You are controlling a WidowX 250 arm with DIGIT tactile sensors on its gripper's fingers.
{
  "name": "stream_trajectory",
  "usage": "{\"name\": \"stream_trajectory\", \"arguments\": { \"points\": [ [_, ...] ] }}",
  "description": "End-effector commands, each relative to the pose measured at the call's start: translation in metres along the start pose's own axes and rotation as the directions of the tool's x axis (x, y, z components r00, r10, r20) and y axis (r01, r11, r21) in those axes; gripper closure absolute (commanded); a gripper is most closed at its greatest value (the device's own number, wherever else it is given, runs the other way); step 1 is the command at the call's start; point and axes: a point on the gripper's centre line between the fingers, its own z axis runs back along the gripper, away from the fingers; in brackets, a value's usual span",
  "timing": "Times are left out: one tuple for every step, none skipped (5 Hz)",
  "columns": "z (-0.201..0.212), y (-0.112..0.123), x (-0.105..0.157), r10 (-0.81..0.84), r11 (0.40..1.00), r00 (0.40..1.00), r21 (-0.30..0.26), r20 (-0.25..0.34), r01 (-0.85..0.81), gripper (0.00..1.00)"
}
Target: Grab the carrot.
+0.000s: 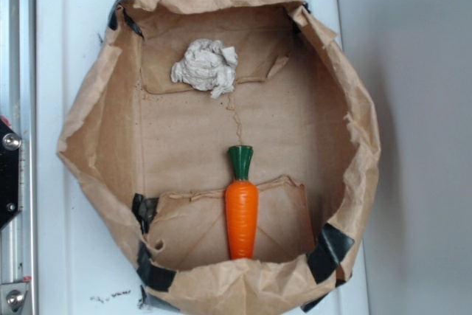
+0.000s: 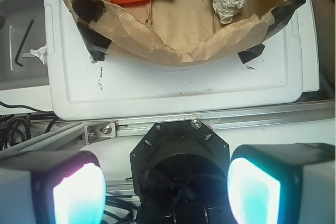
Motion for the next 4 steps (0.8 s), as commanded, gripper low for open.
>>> {"name": "stream_trajectory", "arguments": {
  "points": [
    [0.0, 0.0, 0.0, 0.0, 1.0, 1.0, 0.0, 0.0, 0.0, 0.0],
    [-0.007, -0.036, 0.043, 0.241, 0.969, 0.97, -0.05, 0.012, -0.24, 0.0],
    [-0.021, -0.05, 0.082, 0.47, 0.882, 0.882, -0.012, 0.025, -0.47, 0.0],
    [-0.033, -0.045, 0.112, 0.595, 0.799, 0.803, -0.125, 0.029, -0.588, 0.0]
  ]
}}
